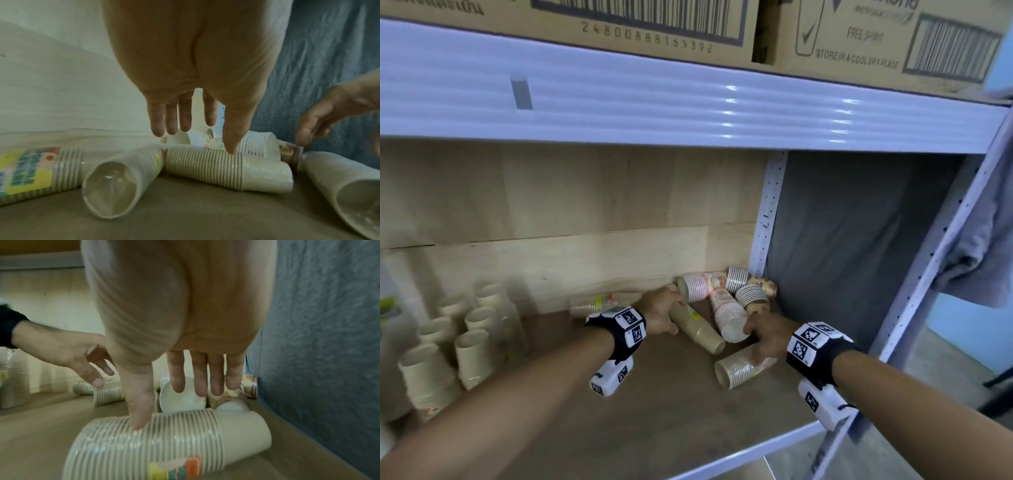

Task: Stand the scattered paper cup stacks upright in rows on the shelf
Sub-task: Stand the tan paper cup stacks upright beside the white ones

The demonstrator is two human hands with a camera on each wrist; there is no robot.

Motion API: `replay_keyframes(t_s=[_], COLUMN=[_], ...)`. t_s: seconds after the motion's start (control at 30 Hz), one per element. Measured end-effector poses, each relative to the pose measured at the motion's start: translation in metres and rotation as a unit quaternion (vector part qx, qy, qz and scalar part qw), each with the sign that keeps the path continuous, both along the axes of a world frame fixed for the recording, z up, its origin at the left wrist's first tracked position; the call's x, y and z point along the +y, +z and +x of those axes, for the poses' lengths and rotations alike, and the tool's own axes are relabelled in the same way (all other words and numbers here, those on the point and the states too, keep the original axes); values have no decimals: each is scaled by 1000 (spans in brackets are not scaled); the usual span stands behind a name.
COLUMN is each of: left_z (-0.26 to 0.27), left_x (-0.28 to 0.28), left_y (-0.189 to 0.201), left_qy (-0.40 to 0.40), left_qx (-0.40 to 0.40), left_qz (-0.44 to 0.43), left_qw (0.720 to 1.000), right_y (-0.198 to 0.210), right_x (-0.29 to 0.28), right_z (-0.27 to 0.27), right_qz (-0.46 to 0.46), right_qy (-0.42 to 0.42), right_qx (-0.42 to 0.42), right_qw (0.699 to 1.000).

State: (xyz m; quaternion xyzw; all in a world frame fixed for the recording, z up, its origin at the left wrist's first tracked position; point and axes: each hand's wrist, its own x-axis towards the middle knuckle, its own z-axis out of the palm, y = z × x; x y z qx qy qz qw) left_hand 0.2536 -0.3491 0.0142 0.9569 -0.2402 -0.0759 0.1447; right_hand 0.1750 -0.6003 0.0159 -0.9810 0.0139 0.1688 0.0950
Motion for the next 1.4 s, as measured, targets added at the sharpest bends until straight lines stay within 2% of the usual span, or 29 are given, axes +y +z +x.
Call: replay_keyframes(t_s=[0.2, 0.63, 0.9, 1.07, 1.4], left_z=[5, 4, 0, 1, -3], left_x=[-27, -54, -59, -57, -47], left_y=[-17, -36, -35, -32, -11], left_qy=[-47, -128, -155, -148, -113], left_qx=[-30, -82, -100, -84, -42], left_qz=[30, 117, 186, 176, 60], left_qw=[998, 981, 965, 970, 991], right_y=[-13, -34, -36, -30, -23], right_x=[-14, -15, -12, -11, -3], right_z=[0, -5, -8, -9, -6], right_qz=[5, -105, -148, -144, -139], right_qy=[7, 106, 120, 131, 138], right_qx=[16, -100, -105, -94, -47], right_qw=[1000, 984, 976, 976, 979])
